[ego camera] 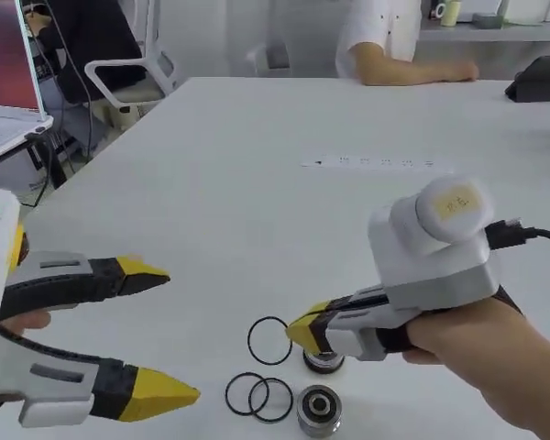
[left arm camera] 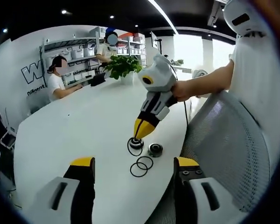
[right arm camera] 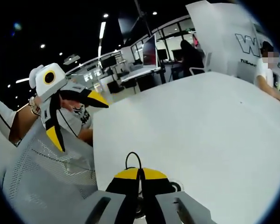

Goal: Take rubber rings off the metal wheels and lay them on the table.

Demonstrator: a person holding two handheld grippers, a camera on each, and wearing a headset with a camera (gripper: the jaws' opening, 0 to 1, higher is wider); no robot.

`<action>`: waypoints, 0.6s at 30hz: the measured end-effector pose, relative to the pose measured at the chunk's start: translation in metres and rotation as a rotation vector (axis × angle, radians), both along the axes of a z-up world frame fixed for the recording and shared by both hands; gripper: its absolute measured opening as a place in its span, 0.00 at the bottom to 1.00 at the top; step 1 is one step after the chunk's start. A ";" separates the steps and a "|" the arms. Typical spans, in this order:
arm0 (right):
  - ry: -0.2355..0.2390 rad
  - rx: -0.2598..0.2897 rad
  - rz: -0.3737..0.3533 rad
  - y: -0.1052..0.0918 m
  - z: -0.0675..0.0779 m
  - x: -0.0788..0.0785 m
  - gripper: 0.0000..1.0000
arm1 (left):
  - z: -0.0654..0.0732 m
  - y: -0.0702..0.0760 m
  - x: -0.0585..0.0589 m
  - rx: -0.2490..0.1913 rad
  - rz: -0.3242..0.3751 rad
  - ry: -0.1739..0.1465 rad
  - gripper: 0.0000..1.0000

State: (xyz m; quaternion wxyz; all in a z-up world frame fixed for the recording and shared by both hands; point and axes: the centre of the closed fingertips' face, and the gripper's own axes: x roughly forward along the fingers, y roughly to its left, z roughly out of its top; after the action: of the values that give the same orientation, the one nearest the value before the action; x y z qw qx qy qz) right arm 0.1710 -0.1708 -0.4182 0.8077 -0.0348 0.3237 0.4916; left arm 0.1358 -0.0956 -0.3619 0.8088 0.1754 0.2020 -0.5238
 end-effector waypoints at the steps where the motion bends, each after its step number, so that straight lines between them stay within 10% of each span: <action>1: 0.006 0.001 0.007 0.002 -0.001 -0.001 0.00 | -0.001 0.003 -0.001 -0.004 0.015 0.004 0.67; 18: 0.106 -0.033 0.118 0.025 -0.031 -0.033 0.00 | -0.020 0.022 -0.017 -0.025 0.105 0.072 0.67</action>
State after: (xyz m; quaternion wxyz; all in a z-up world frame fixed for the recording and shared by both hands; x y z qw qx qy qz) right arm 0.1382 -0.1459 -0.4491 0.7583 -0.0410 0.3714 0.5343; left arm 0.1186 -0.0732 -0.3820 0.8296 0.1355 0.2332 -0.4889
